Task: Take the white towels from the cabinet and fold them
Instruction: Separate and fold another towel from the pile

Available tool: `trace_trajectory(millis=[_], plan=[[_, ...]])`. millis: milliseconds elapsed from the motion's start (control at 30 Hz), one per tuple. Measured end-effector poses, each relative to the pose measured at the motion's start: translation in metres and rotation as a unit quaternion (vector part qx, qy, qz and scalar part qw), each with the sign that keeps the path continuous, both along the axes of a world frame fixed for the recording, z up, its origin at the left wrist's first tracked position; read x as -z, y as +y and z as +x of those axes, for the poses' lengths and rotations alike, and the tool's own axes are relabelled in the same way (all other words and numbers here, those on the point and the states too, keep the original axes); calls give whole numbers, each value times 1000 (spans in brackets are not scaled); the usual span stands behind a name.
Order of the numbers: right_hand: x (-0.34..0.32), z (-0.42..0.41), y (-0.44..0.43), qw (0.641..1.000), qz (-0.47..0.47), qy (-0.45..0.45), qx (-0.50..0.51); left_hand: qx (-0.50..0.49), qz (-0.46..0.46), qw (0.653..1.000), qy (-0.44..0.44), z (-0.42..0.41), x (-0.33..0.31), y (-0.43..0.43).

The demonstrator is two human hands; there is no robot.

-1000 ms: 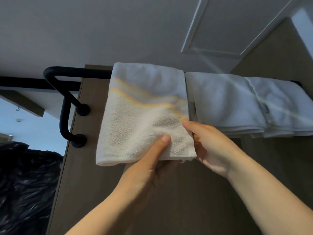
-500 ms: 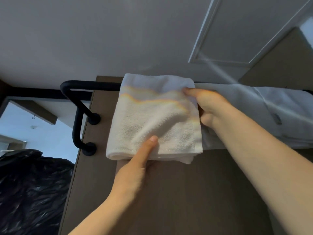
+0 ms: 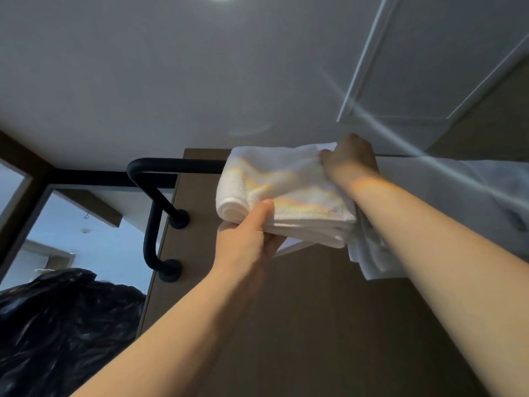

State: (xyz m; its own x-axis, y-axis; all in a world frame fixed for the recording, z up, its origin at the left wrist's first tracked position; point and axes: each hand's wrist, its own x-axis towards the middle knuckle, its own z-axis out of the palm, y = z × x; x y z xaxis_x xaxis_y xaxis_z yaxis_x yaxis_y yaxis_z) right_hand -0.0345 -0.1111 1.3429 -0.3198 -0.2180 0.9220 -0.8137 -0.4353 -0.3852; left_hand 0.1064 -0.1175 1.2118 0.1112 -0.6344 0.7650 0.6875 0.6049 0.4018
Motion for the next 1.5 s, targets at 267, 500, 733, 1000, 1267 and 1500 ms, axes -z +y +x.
trace_trajectory(millis=[267,500,733,1000,1267,1500], plan=[[24,-2,-6,962,-47,242,114,5,14,999,-36,-1,16,-8],[27,-22,-23,940,-40,308,141,-150,-20,985,-79,31,16,-4],[60,-17,-12,966,-69,249,22,-233,-29,955,-182,51,11,-15],[150,-19,-16,985,-28,6,-169,-267,-28,939,-214,62,20,-26],[161,-33,-12,862,85,-182,-465,-227,-36,921,-316,73,15,-32],[158,-32,6,805,135,-154,-557,-124,-6,941,-314,76,14,-43]])
